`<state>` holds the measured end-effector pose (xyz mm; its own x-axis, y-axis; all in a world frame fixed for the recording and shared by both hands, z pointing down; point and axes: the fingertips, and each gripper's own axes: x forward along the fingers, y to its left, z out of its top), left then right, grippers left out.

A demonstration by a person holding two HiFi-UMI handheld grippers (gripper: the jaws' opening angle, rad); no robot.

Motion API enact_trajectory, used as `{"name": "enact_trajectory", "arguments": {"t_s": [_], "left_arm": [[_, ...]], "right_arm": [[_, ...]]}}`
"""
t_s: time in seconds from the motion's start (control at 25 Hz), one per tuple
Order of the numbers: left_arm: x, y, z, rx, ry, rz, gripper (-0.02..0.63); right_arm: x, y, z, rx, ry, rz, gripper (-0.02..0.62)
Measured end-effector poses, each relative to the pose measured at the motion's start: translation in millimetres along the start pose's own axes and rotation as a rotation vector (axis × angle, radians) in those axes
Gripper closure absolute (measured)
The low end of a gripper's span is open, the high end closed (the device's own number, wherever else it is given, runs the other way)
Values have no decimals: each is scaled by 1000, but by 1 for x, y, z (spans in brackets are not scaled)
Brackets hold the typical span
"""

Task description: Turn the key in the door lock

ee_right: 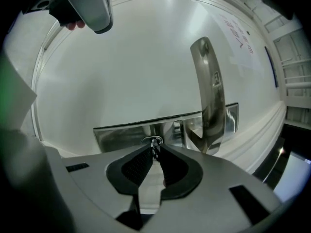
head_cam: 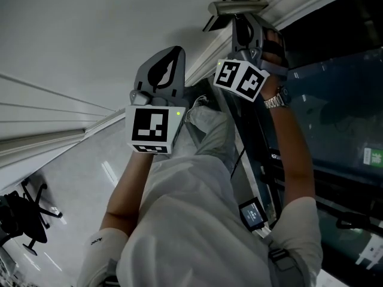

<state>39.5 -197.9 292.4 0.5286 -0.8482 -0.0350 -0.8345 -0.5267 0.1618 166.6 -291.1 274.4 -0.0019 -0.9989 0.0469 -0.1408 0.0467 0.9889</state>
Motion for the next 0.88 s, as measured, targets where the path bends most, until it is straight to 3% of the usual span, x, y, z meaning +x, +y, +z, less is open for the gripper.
{"name": "enact_trajectory", "arguments": {"t_s": [0.2,0.32,0.88], "left_arm": [[-1,2,0,2,8,7,596],[-3,4,-1,-10,11,17,596],[-13,-3,-1,-3,8,33,596]], "right_arm": [[0,-2,1,26,-2,-4,569],[1,-4,2,114,1,8,581],[5,-10,-3,984,20,304,583]]}}
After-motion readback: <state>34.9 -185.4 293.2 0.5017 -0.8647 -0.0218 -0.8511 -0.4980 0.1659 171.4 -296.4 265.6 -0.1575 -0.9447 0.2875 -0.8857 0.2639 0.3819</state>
